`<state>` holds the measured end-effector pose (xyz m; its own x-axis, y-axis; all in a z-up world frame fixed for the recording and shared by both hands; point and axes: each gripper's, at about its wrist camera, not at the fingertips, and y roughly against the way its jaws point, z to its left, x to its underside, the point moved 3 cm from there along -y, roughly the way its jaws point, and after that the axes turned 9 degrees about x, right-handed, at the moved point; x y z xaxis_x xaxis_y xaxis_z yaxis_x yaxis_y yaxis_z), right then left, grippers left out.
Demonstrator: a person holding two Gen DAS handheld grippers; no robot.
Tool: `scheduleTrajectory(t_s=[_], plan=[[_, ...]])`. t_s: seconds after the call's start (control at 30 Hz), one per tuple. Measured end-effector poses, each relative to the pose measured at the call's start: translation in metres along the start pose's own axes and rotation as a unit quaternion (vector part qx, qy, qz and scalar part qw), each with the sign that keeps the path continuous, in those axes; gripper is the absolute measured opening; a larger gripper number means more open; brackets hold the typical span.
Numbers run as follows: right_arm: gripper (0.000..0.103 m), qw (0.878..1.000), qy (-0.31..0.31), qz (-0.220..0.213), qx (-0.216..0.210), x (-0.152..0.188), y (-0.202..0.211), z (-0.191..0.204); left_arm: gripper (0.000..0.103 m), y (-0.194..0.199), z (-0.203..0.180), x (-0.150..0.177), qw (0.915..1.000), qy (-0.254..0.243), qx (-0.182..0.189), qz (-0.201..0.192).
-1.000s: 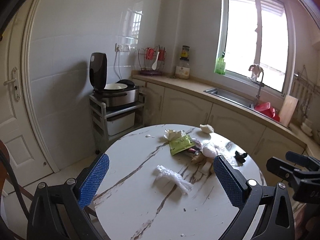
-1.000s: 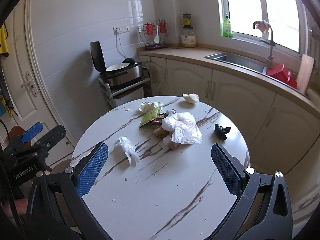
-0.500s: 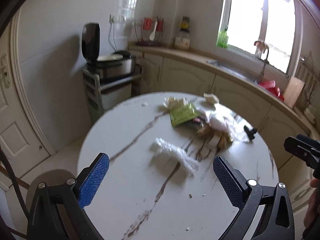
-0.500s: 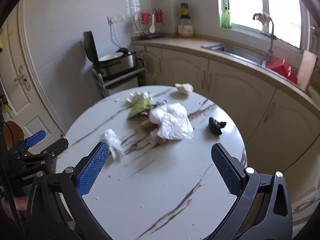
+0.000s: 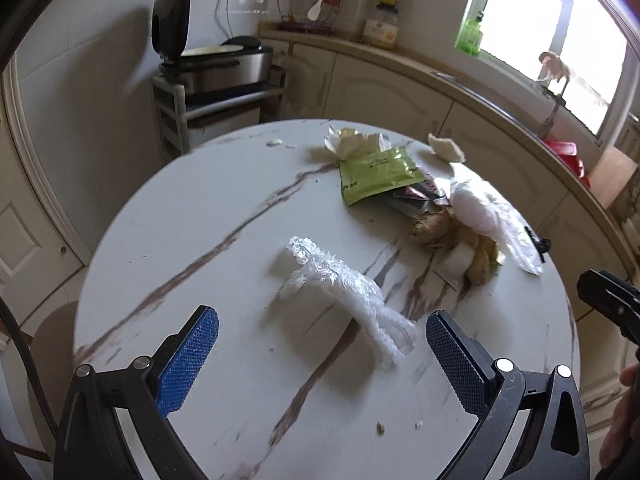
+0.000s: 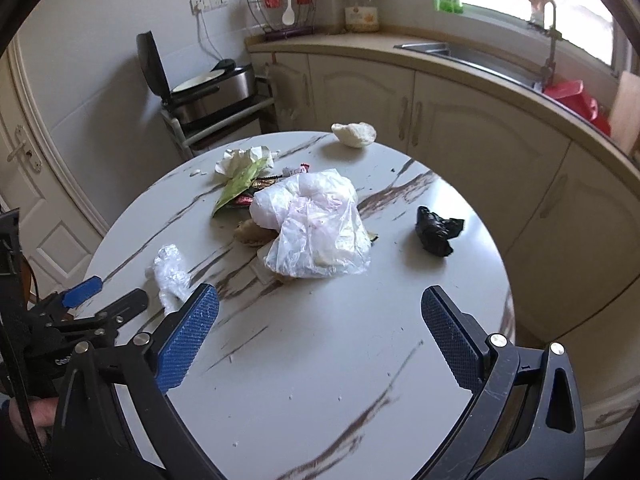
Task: Collect trash
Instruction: 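Grasp the crumpled clear plastic bag with the left gripper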
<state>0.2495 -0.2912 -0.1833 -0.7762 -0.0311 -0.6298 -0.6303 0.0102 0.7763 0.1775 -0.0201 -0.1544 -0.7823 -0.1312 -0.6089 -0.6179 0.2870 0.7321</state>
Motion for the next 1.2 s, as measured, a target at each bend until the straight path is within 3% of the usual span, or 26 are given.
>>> scheduleTrajectory(t_s=[0.13,0.2,0.3,0.37,0.77,1.1,1.2], plan=[[0.101,1.0,0.003,0.008,-0.006,-0.005,-0.016,0.002,0.099,-0.028,0.009,-0.012,0.9998,0.014,-0.001,0.014],[0.101,1.0,0.002,0.01,-0.009,-0.008,-0.022,0.003,0.089,-0.041,0.013,-0.013,0.9994,0.022,0.004,0.028],[0.101,1.0,0.001,0.014,-0.01,-0.012,-0.031,0.002,0.081,-0.043,0.019,-0.02,0.9998,0.011,0.008,0.017],[0.101,1.0,0.003,0.017,-0.011,-0.014,-0.037,0.003,0.068,-0.043,0.024,-0.023,0.9997,0.007,0.017,0.017],[0.101,1.0,0.006,0.026,-0.016,-0.021,-0.056,0.007,0.029,-0.028,0.027,-0.006,0.9971,-0.044,0.054,0.032],[0.101,0.999,0.008,0.038,-0.019,-0.038,-0.073,0.008,0.024,-0.01,0.015,-0.016,0.9956,-0.075,0.055,0.014],[0.095,0.998,0.015,0.054,-0.016,-0.043,-0.091,0.009,0.024,-0.008,0.013,-0.016,0.9954,-0.077,0.056,0.014]])
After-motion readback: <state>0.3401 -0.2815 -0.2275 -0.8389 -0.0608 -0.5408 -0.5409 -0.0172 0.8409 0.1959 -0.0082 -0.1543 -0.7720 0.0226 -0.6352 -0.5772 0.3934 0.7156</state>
